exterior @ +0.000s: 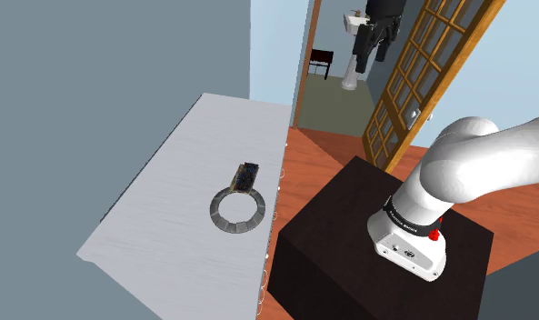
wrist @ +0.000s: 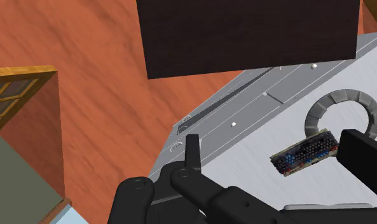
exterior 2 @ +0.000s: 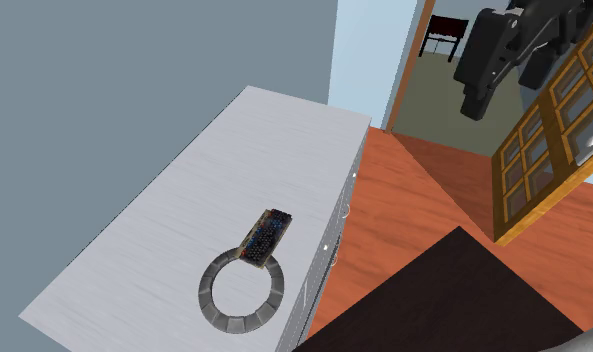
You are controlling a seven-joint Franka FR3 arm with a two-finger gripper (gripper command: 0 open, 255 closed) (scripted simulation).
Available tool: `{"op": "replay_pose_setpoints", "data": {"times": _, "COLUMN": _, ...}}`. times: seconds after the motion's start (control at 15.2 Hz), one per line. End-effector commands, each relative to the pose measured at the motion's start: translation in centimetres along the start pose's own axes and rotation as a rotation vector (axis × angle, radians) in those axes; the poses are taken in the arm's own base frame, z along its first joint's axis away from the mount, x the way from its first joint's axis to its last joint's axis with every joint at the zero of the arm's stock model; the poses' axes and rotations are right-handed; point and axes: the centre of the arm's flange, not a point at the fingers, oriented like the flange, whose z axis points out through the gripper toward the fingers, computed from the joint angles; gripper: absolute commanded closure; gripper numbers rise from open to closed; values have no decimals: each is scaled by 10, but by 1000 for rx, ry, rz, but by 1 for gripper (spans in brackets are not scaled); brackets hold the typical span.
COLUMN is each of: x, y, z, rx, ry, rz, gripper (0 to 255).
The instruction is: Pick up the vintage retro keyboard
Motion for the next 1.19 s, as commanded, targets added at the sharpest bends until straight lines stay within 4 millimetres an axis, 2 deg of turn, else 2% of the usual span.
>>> {"op": "replay_pose_setpoints", "data": {"times": 0.0, "x": 0, "y": 0, "z": 0, "rx": 0, "ry": 0, "rz": 0, "gripper": 0}}
{"op": "replay_pose_setpoints", "data": {"times": 0.53, "x": 29, "y": -49, "z": 82, "rx": 68, "ry": -5, "rz": 189, "gripper": 0}}
{"op": "replay_pose_setpoints", "data": {"times": 1.12, "x": 73, "y": -104, "z": 171, "rx": 145, "ry": -11, "rz": 401, "gripper": 0}}
